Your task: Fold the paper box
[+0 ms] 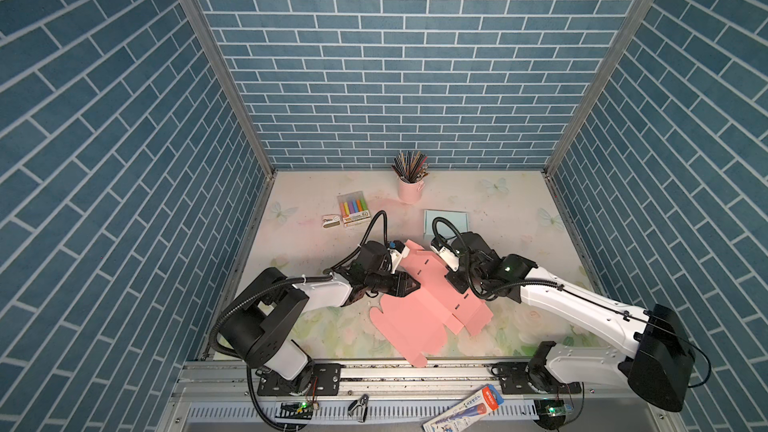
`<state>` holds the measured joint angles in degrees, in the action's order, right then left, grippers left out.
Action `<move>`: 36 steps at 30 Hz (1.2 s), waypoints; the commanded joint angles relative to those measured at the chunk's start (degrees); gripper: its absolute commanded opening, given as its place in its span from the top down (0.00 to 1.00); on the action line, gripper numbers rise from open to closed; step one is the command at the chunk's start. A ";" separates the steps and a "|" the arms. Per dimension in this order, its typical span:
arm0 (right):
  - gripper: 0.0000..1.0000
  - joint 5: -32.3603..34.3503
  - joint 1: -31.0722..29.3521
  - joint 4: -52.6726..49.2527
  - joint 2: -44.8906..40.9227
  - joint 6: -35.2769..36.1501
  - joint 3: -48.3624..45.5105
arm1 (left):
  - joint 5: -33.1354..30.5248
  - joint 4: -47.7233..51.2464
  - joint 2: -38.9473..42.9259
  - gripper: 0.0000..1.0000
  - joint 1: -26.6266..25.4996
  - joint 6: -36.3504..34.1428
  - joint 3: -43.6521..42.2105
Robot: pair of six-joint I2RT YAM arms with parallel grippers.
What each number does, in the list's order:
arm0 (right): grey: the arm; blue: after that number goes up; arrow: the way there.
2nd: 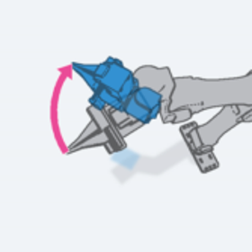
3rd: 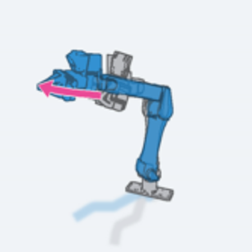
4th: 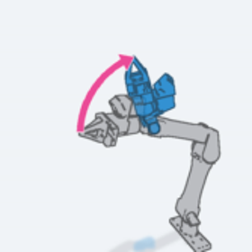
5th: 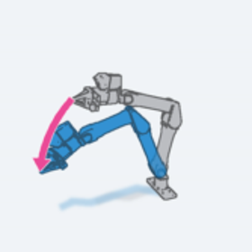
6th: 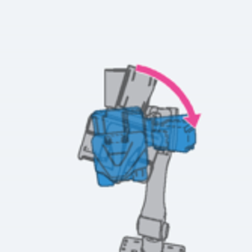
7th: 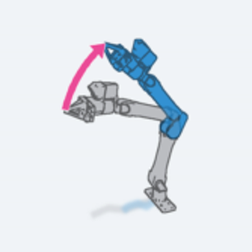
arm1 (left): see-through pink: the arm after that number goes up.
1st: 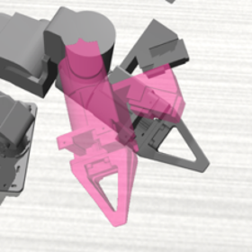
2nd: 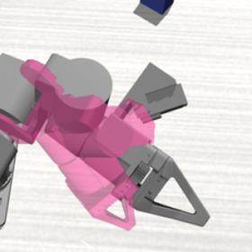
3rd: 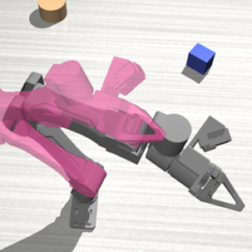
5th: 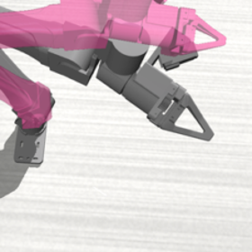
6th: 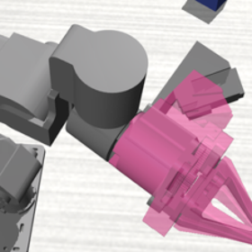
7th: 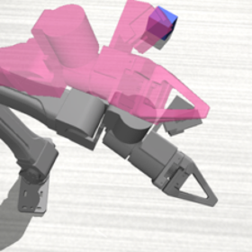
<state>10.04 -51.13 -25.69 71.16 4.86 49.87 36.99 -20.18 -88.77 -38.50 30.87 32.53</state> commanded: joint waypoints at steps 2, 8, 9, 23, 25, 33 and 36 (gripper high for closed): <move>1.00 10.15 -2.29 -0.21 0.28 3.79 -0.38 | -0.08 -2.93 1.61 0.59 1.21 0.95 -2.37; 1.00 18.01 -6.87 1.13 2.32 7.33 -1.53 | 0.70 -4.05 4.76 0.59 4.08 0.92 -4.66; 1.00 19.43 -7.47 1.01 3.15 7.27 -1.44 | 0.76 -4.30 5.33 0.59 4.51 1.01 -5.10; 1.00 30.55 -14.46 8.38 7.25 14.34 -3.85 | -0.59 1.08 13.70 0.62 16.75 3.60 -3.00; 1.00 31.31 -15.36 10.08 7.41 16.04 -4.35 | -0.72 0.79 12.12 0.62 18.99 3.97 -1.72; 1.00 34.11 -17.81 15.24 9.26 21.51 -6.30 | -2.87 -1.77 -0.07 0.62 22.40 3.39 4.39; 1.00 34.81 -18.25 16.53 9.32 22.79 -6.71 | -0.92 -3.20 -4.91 0.60 21.61 1.40 7.20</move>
<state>42.54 -68.75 -11.49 79.94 24.03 43.68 35.20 -21.45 -90.94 -16.43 34.30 37.30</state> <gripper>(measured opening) 0.049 0.395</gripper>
